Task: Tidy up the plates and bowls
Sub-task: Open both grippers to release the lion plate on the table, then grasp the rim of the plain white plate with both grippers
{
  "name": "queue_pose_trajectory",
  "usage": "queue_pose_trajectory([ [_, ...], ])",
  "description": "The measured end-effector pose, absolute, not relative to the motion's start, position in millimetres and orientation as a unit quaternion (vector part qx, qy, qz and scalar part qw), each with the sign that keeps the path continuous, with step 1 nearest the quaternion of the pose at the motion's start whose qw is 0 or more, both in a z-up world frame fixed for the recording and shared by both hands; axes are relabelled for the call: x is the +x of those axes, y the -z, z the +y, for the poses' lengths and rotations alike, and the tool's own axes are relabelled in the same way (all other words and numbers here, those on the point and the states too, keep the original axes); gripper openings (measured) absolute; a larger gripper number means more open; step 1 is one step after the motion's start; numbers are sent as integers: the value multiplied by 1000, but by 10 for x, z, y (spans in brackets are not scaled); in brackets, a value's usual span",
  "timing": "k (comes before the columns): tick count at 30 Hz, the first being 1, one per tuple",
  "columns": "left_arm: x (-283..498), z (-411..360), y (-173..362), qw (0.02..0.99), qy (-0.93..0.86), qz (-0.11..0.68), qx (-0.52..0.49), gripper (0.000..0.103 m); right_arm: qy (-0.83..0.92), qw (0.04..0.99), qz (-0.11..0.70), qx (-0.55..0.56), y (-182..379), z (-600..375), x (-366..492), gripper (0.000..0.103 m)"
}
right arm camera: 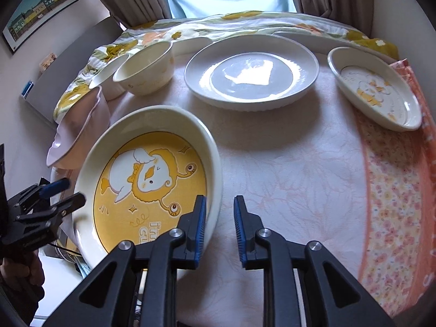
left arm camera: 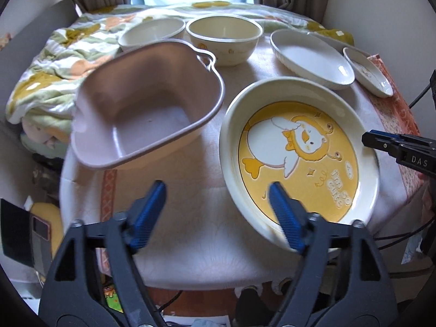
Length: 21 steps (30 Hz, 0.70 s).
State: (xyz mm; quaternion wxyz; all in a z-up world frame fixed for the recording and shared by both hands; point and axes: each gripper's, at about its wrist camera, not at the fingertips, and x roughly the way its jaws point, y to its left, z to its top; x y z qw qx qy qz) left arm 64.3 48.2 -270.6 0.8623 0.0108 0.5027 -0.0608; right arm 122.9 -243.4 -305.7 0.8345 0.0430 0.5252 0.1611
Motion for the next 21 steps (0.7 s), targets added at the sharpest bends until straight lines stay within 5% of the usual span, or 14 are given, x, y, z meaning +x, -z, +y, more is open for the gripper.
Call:
queue_pose_trajectory([
  [1,617,482,2657,864,61,500,11,85,-154,840,520,37,2988,-2459,1212,30],
  [5,561,433,2321,870,66,488,6,88,-149,862,484,38,2617,-2644,1167,94],
  [6,568,413,2223,873,67,482,2,88,-149,867,474,36,2517,-2692,1173,99],
  [10,692,264,1770,887,79,453,-28,101,-162,887,431,22,2063,-2909,1274,99],
  [21,1417,-329,1271,891,47,438,-110,103,-227,874,426,-55,1426,-3362,2378,100],
])
